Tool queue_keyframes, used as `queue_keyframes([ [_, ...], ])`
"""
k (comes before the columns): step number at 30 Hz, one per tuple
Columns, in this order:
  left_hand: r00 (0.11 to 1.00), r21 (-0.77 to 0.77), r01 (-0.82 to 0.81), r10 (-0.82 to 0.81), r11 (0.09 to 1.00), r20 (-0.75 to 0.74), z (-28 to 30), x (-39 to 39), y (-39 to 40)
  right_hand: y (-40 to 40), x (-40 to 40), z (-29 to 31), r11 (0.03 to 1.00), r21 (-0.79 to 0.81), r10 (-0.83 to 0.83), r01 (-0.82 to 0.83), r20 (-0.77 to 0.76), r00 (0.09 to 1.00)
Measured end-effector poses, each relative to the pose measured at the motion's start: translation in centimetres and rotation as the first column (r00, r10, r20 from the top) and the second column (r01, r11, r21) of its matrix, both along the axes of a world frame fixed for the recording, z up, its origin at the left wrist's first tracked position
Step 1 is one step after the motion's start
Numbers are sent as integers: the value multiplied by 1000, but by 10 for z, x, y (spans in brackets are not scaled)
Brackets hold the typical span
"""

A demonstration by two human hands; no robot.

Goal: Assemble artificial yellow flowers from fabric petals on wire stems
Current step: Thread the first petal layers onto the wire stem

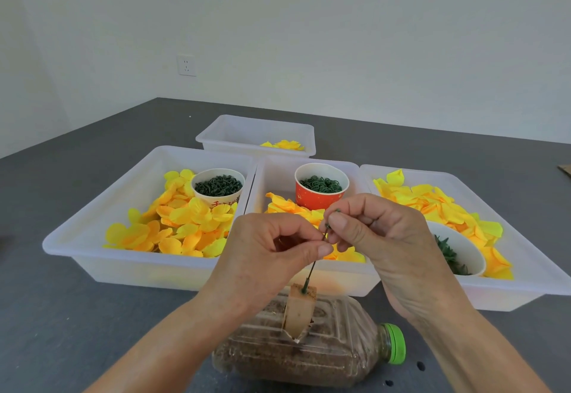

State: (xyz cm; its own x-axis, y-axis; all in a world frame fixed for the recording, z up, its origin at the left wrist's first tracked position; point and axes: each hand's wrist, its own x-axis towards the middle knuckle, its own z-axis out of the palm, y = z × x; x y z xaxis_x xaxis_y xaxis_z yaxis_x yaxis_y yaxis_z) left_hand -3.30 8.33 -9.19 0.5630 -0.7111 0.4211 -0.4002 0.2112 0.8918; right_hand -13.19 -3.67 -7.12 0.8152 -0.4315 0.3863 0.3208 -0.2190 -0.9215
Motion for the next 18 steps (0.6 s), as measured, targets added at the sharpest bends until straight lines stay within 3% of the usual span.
queue_keyframes([
  [18,999,25,5,-4,1000,-47,-3,1,4,2,0,-13,998,-62,8,-10,-32,999],
])
